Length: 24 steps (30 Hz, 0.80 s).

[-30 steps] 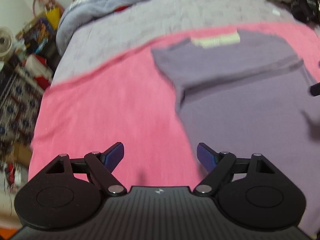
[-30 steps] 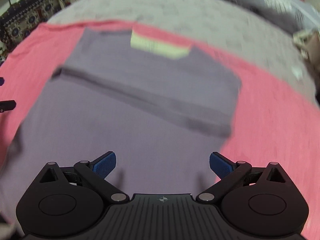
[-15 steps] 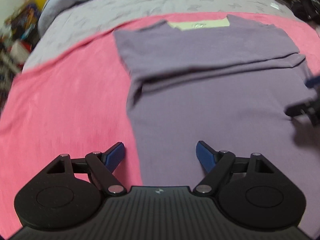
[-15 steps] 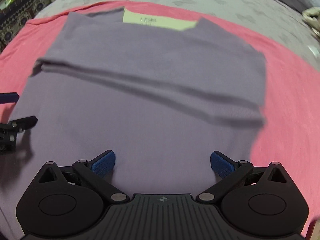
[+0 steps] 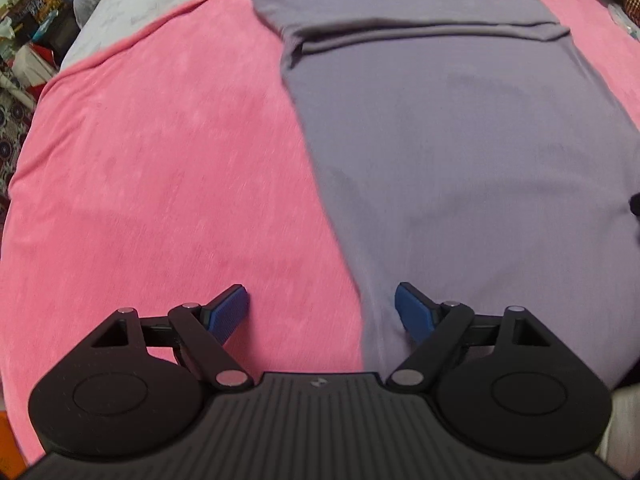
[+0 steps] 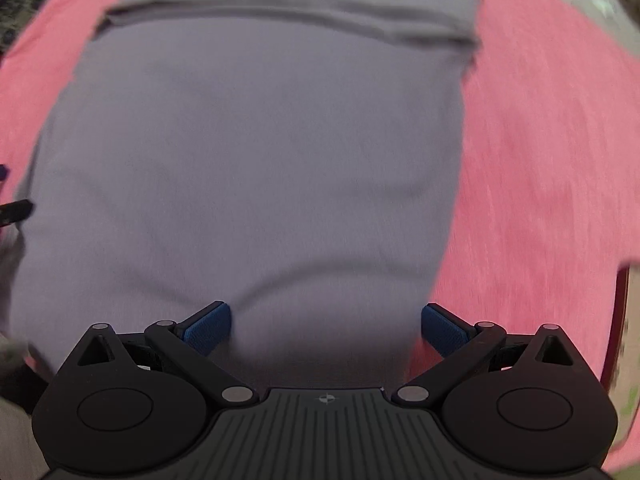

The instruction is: Fold clothes

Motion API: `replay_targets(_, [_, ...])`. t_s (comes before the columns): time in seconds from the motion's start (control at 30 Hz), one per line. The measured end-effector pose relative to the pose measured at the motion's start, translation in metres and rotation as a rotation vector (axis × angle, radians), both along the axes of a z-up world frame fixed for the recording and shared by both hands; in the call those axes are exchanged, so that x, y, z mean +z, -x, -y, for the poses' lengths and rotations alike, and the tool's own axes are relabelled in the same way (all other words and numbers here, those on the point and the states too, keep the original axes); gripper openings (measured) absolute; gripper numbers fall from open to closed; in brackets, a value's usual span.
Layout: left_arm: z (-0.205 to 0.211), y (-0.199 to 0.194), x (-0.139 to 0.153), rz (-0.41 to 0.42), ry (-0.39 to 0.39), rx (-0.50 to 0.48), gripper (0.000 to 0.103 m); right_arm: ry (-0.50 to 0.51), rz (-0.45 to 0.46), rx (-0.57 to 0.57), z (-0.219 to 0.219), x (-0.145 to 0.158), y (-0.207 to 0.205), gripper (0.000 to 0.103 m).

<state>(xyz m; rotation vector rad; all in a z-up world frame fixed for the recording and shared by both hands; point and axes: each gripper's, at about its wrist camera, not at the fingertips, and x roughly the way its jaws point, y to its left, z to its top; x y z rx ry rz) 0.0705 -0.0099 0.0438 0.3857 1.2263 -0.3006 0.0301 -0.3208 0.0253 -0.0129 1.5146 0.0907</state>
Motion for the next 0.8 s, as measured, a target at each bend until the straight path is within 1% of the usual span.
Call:
replay_targets(0.07, [0.0, 0.001, 0.006, 0.01, -0.018, 0.002, 0.083, 0.015, -0.026, 0.024, -0.001, 0.003, 0.005, 0.103])
replay_targets(0.13, [0.005, -0.004, 0.015, 0.054, -0.028, 0.0, 0.082, 0.04, 0.012, 0.046, -0.004, 0.014, 0.004, 0.101])
replay_targets(0.2, [0.011, -0.012, 0.027, 0.122, -0.027, -0.002, 0.082, 0.048, 0.091, 0.065, -0.008, 0.028, -0.005, 0.101])
replay_targets(0.27, [0.018, -0.026, 0.037, 0.164, 0.015, 0.017, 0.082, 0.038, 0.153, 0.082, -0.014, 0.037, -0.021, 0.101])
replay_targets(0.33, [0.024, -0.03, 0.032, 0.159, 0.021, 0.022, 0.082, 0.023, 0.205, 0.105, -0.022, 0.044, -0.04, 0.101])
replay_targets(0.43, [0.032, -0.032, 0.02, 0.138, 0.016, 0.022, 0.082, 0.027, 0.255, 0.174, -0.041, 0.045, -0.066, 0.101])
replay_targets(0.5, [0.037, -0.034, 0.011, 0.123, 0.012, 0.022, 0.082, 0.029, 0.268, 0.208, -0.053, 0.041, -0.076, 0.101])
replay_targets(0.57, [0.043, -0.035, 0.003, 0.109, 0.008, 0.022, 0.082, 0.025, 0.252, 0.225, -0.059, 0.027, -0.084, 0.101])
replay_targets(0.63, [0.048, -0.037, -0.005, 0.094, 0.004, 0.022, 0.082, 0.023, 0.203, 0.237, -0.067, 0.015, -0.096, 0.101])
replay_targets(0.67, [0.048, -0.03, -0.01, 0.089, 0.001, 0.025, 0.082, 0.024, 0.178, 0.243, -0.081, 0.001, -0.099, 0.103])
replay_targets(0.7, [0.047, -0.019, -0.014, 0.084, -0.002, 0.028, 0.082, 0.024, 0.175, 0.242, -0.081, -0.003, -0.09, 0.103])
replay_targets(0.8, [0.037, 0.003, -0.015, 0.069, 0.028, 0.07, 0.082, -0.011, 0.199, 0.165, -0.069, -0.001, -0.063, 0.103])
